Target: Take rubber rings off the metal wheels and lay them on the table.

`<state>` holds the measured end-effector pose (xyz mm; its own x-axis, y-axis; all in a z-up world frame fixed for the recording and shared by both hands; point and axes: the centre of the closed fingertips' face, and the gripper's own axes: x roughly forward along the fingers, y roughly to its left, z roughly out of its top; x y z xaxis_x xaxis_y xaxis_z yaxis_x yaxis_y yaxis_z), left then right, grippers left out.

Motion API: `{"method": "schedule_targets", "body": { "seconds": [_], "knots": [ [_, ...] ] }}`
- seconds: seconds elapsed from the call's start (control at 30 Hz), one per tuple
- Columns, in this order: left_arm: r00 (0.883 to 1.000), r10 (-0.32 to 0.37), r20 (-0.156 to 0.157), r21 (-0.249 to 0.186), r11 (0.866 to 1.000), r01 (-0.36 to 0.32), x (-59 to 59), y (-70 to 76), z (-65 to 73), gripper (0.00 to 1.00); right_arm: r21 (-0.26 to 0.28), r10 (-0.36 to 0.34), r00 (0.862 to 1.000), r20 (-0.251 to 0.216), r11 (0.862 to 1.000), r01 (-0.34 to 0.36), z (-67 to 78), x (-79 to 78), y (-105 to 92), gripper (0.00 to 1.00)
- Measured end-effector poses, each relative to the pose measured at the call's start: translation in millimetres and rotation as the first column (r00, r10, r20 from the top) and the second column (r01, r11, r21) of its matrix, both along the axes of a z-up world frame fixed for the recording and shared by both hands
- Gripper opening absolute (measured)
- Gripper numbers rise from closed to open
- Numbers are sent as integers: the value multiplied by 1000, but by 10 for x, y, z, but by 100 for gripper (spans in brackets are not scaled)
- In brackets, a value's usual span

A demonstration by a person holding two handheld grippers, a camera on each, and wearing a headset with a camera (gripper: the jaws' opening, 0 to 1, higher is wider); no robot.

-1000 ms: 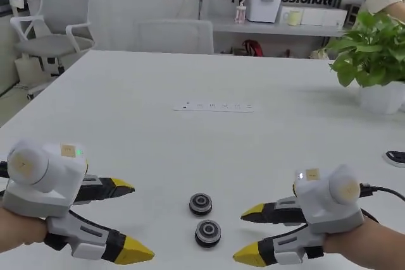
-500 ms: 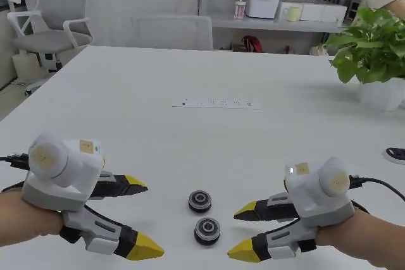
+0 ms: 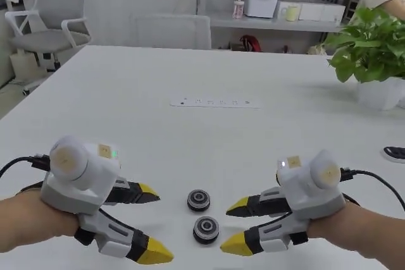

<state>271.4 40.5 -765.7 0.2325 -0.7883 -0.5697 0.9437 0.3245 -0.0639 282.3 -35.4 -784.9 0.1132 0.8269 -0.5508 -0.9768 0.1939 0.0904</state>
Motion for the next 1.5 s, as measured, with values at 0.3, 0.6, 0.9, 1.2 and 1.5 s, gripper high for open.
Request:
{"method": "schedule_targets", "body": {
  "seconds": [0.3, 0.6, 0.9, 1.2, 1.5],
  "knots": [
    [1000, 1, -10, -12, 1000, -1, -10, -65, 31, 65, -25, 9, 1000, -6, 1000, -9, -36, -4, 34, 37],
    [1000, -3, -10, -8, 1000, 3, 32, -162, 14, 60, -45, 18, 1000, -4, 999, -18, -74, 8, 50, 35],
    [999, -12, -32, -6, 1000, 11, 31, -254, -42, 55, -55, 3, 1000, -12, 999, -4, -124, 56, 60, 33],
    [999, -27, -37, -23, 999, 26, 15, -404, -57, 51, -48, 0, 1000, -15, 999, -1, -133, 41, 56, 32],
    [999, 12, -42, -40, 999, -14, 111, -495, -78, 43, -36, -11, 1000, -19, 999, 11, -109, 19, 37, 32]
  ]
}}
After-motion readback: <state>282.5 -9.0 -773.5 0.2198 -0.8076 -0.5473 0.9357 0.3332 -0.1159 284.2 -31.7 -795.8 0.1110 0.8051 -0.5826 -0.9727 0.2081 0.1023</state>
